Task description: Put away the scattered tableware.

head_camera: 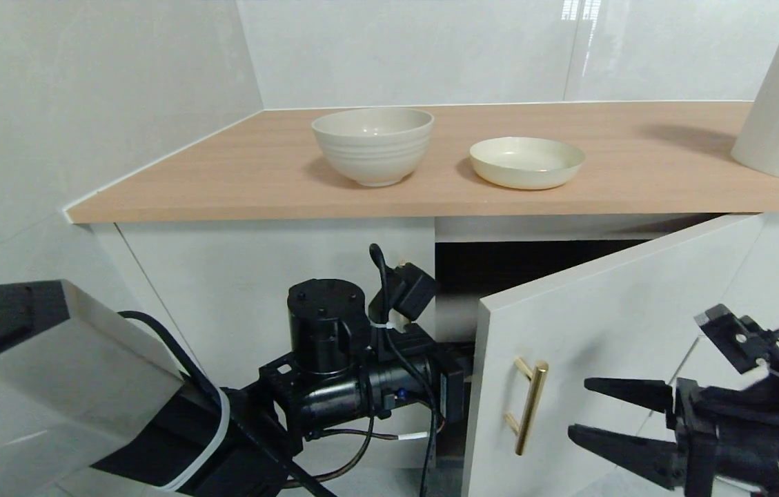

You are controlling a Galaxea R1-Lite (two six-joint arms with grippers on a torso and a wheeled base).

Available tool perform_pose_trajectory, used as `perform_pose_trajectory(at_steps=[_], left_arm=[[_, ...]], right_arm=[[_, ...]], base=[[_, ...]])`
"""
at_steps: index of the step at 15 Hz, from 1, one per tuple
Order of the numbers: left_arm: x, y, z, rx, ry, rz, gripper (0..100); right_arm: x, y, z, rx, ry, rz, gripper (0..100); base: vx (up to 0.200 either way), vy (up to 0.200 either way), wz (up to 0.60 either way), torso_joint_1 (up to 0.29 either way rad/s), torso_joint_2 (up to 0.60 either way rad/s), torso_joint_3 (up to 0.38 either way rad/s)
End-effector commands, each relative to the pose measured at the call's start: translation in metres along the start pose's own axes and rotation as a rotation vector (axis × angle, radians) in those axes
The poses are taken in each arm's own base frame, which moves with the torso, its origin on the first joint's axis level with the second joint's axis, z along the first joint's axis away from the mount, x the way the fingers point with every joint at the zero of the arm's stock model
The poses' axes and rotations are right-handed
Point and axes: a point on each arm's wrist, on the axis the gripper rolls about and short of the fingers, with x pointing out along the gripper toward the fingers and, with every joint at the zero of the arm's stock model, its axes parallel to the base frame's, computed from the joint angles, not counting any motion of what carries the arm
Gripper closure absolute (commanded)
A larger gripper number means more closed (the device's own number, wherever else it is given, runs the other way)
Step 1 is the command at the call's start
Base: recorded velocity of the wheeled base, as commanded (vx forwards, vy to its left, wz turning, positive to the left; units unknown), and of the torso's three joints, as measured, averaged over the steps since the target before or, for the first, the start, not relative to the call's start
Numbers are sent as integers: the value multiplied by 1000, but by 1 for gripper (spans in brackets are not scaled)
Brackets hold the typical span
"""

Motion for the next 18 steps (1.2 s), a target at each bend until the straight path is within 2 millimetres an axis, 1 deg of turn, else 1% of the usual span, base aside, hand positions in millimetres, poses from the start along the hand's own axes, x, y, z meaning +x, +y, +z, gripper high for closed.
perform_pose_trajectory(at_steps=[1,4,7,10,11,12,13,15,16,18], left_arm=[[-1,0,1,1,-7,10,100],[4,2,2,1,-9,9,100],[11,3,7,4,-16,2,100],[24,2,10,-3,7,-4,100],[28,2,14,-9,19,-2,100],[28,1,14,-12,30,-1,100],[31,-4,16,-17,49,-12,100],[34,-8,19,-10,38,-18,100],[35,-13,22,-7,37,-23,100],[37,-23,23,-8,54,-43,100]], right_arm=[[-26,16,-13,-16,-8,15,0],[-37,22,-19,-23,-19,16,0],[-46,27,-26,-26,-24,17,0],[-52,30,-26,-30,-31,15,0],[-54,31,-26,-36,-38,15,0],[-54,31,-26,-36,-41,14,0],[-56,33,-25,-43,-52,16,0],[-58,34,-24,-52,-64,19,0],[-60,35,-24,-54,-69,18,0],[-64,36,-24,-53,-74,4,0]], base=[[0,0,0,0,0,0],[-200,0,0,6,2,2],[0,0,0,0,0,0],[0,0,0,0,0,0],[0,0,0,0,0,0],[0,0,0,0,0,0],[0,0,0,0,0,0],[-200,0,0,2,7,2],[-200,0,0,7,2,-2],[0,0,0,0,0,0]])
